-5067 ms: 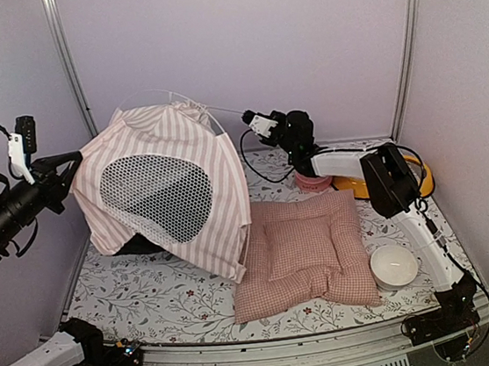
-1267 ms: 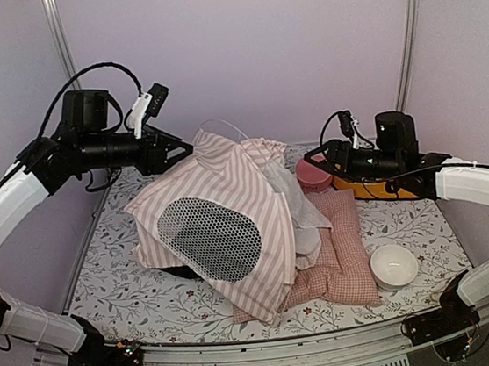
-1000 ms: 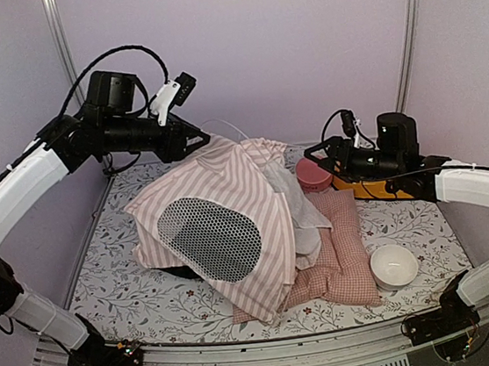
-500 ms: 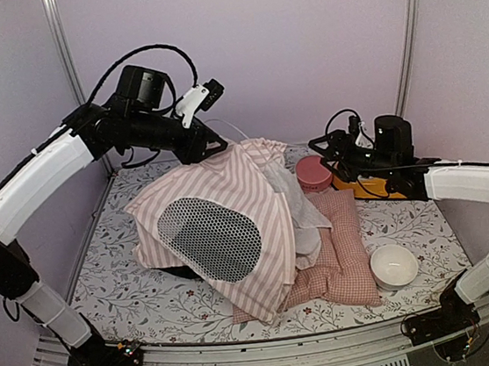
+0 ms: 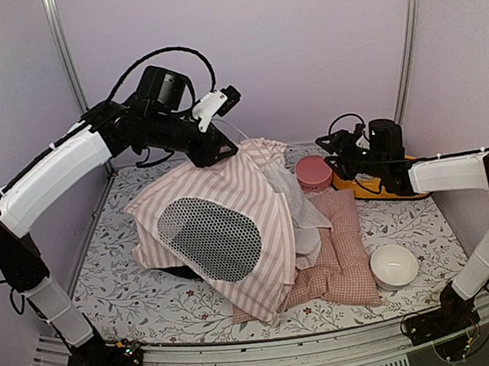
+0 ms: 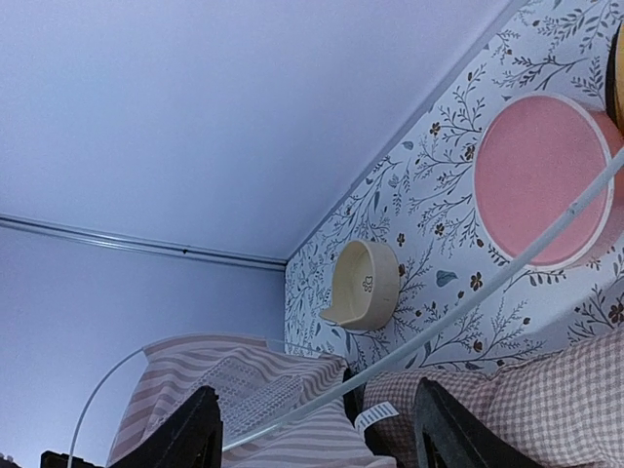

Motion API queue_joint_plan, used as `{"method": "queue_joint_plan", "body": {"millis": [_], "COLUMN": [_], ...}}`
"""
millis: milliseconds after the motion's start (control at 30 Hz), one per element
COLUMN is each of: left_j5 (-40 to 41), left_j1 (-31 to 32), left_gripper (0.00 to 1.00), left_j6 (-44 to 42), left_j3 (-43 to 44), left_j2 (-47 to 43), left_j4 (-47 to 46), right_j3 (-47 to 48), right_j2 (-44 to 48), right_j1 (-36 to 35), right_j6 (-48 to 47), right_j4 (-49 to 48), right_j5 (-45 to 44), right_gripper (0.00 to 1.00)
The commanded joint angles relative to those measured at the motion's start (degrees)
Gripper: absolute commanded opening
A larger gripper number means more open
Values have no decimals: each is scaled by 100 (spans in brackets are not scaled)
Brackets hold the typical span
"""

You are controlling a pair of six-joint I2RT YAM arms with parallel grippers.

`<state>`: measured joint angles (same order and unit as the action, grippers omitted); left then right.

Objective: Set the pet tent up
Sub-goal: Pick up the tent pole from the tent.

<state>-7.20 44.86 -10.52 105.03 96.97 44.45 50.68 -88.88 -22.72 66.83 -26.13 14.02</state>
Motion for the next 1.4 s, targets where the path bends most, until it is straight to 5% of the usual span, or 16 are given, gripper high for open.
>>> {"method": "queue_joint_plan", "body": {"millis": [0, 233, 433, 500, 733, 1067, 1367], "left_j5": [179, 239, 182, 182, 127, 366, 27], "left_j1": [105, 128, 131, 134, 148, 168, 172], "left_gripper": [35, 32, 27, 24, 15, 31, 33], "left_j6": [-94, -108, -116, -113, -43, 415, 494], "left_j3": [226, 195, 161, 111, -52, -881, -1384], "left_j2": [159, 219, 245, 237, 182, -766, -981], "left_j4": [28, -113, -231, -287, -402, -418, -238], "right_j3": [374, 778, 1009, 1039, 1107, 1102, 1264], "right_j2": [-347, -722, -934, -912, -597, -626, -700], "right_j1": [51, 88, 92, 86, -93, -97, -97], "right_j6": [249, 305, 304, 305, 235, 363, 457], "right_j4": [-260, -292, -363, -387, -446, -604, -718], "right_j5": [-13, -92, 195, 278, 294, 382, 558], "right_gripper": [67, 53, 7, 0, 0, 0, 0]}}
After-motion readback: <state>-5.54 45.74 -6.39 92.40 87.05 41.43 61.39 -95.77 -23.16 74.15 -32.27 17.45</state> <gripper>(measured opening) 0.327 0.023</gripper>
